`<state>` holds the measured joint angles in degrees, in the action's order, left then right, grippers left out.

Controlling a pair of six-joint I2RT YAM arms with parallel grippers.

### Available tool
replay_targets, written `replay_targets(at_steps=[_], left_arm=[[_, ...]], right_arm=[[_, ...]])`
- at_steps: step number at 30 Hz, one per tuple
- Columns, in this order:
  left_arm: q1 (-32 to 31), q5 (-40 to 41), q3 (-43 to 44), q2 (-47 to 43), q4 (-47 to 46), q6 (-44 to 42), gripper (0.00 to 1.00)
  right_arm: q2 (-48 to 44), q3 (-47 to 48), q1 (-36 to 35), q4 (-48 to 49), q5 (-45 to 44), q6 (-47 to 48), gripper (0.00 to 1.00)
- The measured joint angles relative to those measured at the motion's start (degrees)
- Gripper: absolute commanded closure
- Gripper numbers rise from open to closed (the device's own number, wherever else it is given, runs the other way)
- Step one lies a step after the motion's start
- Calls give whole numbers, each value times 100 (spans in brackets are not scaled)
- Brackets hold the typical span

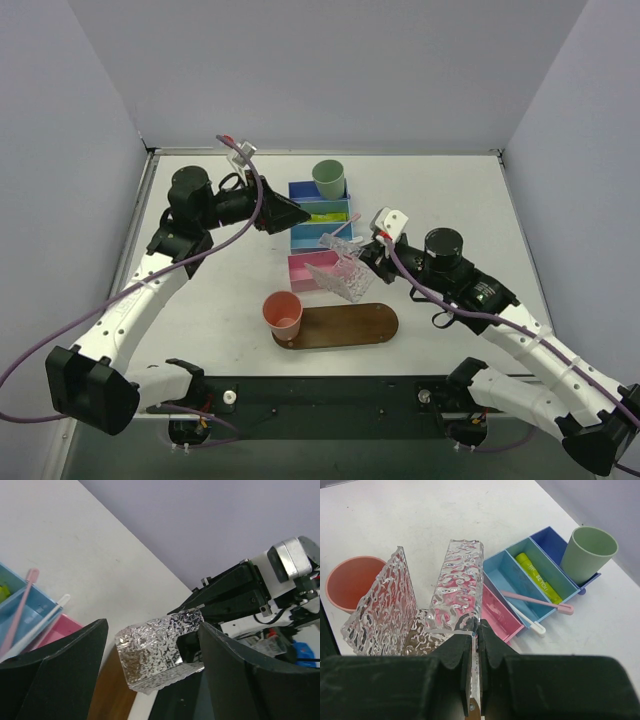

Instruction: Prepare toiletry sets of a toothbrush and toothpaste on the tray

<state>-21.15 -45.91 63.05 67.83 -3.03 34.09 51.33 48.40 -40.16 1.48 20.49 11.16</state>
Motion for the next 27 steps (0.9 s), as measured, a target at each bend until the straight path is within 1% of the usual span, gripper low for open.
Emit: replay_targets(at_steps=[4,9,19,27], left_arm=[[0,-306,-140,223,-258,990,19],[0,-483,-382,271,-304,1652,20],[-66,-772,-385,356,-210,2129,22],[-245,-1021,-382,424,-190,2356,32]], right_arm=[[-162,-240,0,365,85,297,100],[-339,-474,-46,815,105,654,100],[-455,-597,-422,1261,105,1298,100],[-546,-673,-682,1338,96,1670,100]])
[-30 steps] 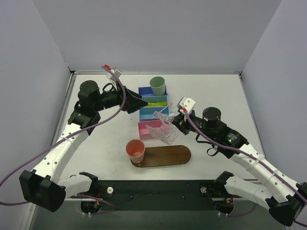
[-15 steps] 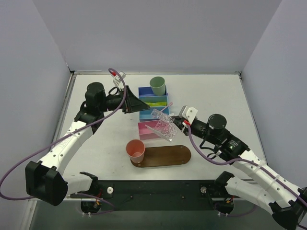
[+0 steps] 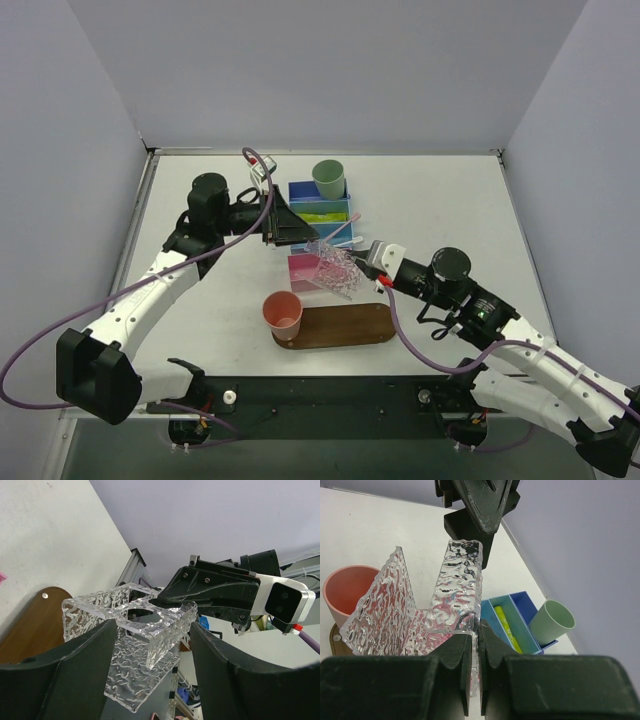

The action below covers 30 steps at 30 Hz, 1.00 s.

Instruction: Prepare toiletry sets of a toothbrush and toothpaste on the tray

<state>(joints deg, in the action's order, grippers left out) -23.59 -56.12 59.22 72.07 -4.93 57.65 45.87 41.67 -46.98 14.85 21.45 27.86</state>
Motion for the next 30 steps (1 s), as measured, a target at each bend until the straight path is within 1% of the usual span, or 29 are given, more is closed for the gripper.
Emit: replay_targets(at_steps=[11,20,24,25,28,30], left_arm=[[-70,-146,-66,0,-308,507,42],[-90,-136,-363,0,-1014,1091,47],[-107,-85,-382,-28,-986,1036,44],[-109,-76,-382,-55,-916,973,41],[-120,-111,-382,-149,-719,837,29],[-116,-138,-380,-229,-656,763,28]], right_arm=[[-125,0,-39,35,-22,190,100],[-160,0,-42,37,-44,234,100],[-177,0,-44,35,-66,247,100],[-177,0,-44,35,-66,249,100],[-175,0,-46,35,-90,269,100],[-175,0,-48,33,-109,289,100]])
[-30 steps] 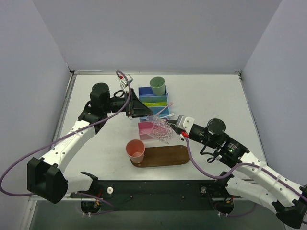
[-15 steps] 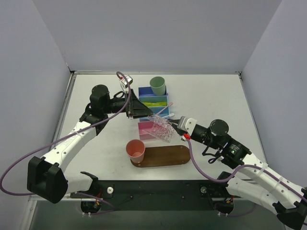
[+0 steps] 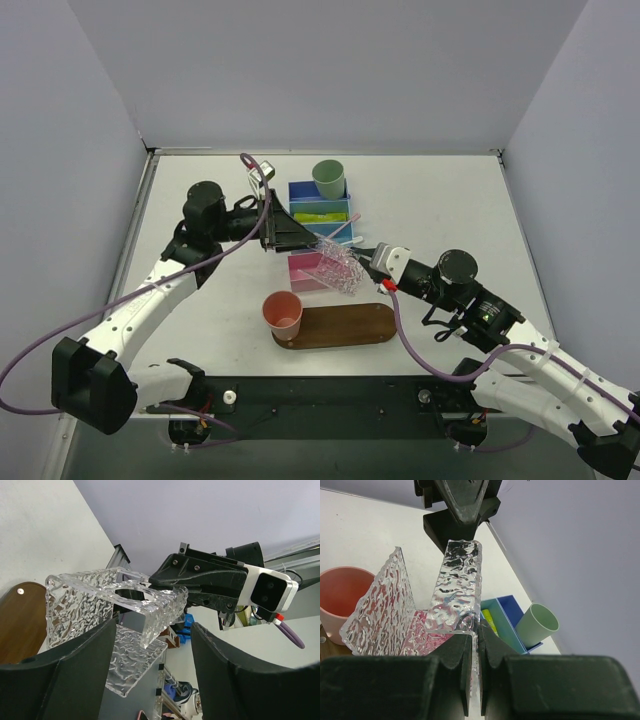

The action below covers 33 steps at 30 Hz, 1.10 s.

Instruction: Prepare toiletry sets of a toothbrush and toothpaste on the tray

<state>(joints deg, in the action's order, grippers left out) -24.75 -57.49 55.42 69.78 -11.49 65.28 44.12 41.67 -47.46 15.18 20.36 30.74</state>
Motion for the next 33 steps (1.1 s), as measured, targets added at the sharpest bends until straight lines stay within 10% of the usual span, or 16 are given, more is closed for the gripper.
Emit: replay_targets(at_steps=[14,33], left_arm=[[-76,-90,13,-160,157,-129,29],[-323,-11,28,-160,-35,55,69]], right_arm=[[-4,0,-22,0,9,61,100],[-4,0,-70,151,98,9,100]])
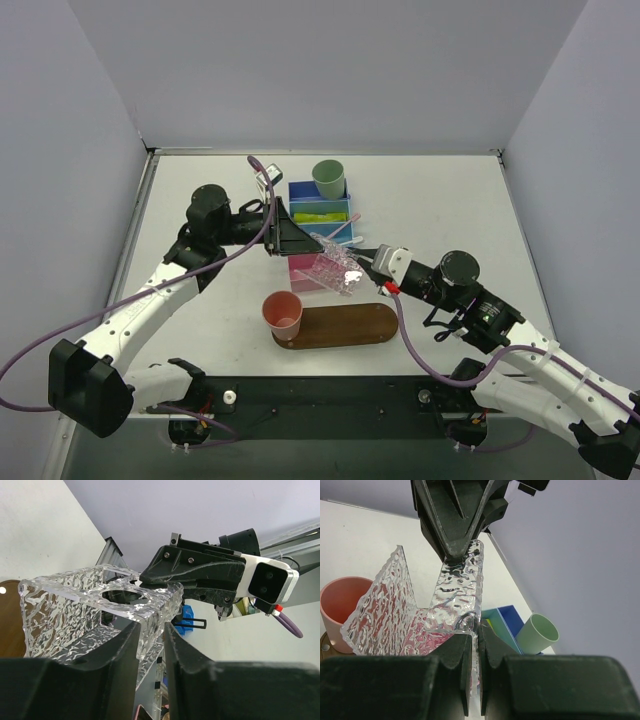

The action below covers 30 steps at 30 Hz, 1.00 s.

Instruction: Prepare toiletry sets of a toothbrush and toothpaste on the tray

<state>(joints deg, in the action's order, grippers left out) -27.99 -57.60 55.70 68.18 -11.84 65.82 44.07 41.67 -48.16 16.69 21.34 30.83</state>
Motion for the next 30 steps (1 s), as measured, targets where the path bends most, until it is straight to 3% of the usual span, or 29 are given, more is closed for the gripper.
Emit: replay_targets(at_steps=[7,10,14,17,24,30], left_arm=[[7,-7,-72,-4,-251,155,100],[0,-72,-70,-17,-533,251,100],[-13,37,-70,4,-695,201,100],[-55,170,-42,114,-824,66,100],[-160,317,448,520,-820,-750,100],[-122,911,1003,586,-485,-2490,100]], right_arm=[[-4,0,-15,28,-2,-90,97],[-11,-2,-15,-42,-15,-125,91],[7,-15,-17,-188,-190,-173,71],[-15,-37,-22,-273,-341,-240,62],[-487,-120,-20,-424,-890,-584,56],[-949,7,118,-922,-1725,-1633,54]])
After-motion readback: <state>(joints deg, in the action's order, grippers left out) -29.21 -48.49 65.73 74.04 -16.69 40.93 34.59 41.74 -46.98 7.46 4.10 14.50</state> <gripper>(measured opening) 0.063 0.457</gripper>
